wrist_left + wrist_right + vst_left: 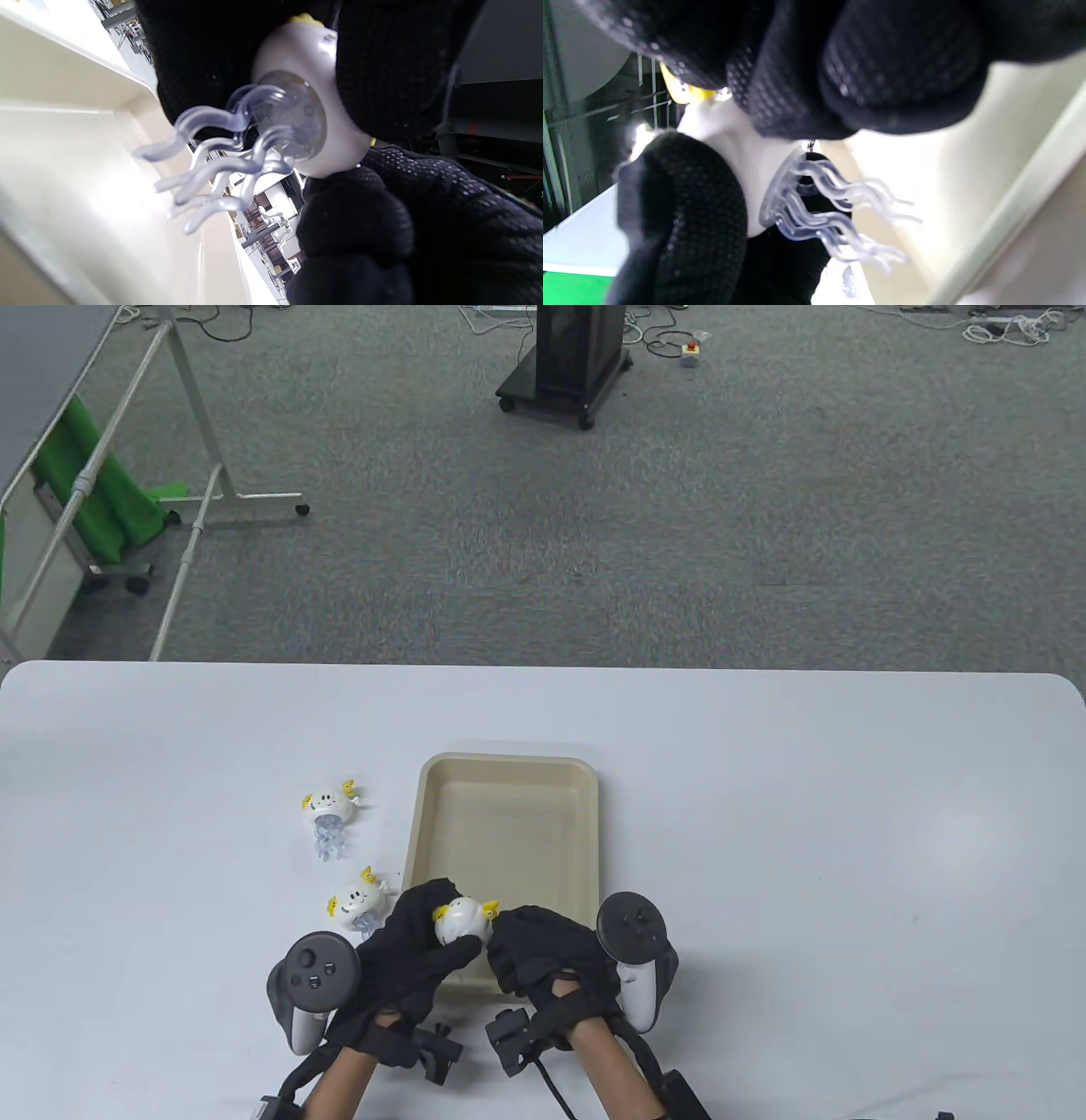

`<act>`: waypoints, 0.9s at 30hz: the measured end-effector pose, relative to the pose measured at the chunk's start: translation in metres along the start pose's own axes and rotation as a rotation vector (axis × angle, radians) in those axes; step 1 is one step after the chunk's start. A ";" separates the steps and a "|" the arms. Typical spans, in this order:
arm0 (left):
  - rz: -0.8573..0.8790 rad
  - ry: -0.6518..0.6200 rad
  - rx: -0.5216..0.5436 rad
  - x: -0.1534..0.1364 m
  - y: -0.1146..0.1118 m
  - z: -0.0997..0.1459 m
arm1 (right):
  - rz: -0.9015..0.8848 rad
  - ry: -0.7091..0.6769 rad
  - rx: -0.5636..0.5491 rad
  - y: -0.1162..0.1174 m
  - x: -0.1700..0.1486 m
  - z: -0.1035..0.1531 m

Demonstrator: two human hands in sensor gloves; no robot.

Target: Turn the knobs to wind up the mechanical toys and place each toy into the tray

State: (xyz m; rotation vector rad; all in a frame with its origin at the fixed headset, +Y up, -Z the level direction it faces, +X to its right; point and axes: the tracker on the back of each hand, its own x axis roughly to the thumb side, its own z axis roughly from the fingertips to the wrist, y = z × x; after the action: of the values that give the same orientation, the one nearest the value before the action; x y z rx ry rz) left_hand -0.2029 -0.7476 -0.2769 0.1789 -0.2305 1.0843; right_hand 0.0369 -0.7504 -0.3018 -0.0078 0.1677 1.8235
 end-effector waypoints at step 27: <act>0.067 0.028 0.030 -0.004 0.005 0.001 | 0.923 -0.681 -0.289 0.036 0.041 0.041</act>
State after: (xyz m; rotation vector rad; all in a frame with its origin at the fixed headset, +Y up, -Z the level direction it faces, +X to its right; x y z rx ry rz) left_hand -0.2095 -0.7485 -0.2764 0.1837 -0.1965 1.1566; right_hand -0.0051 -0.7150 -0.2609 0.5613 -0.6799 2.6249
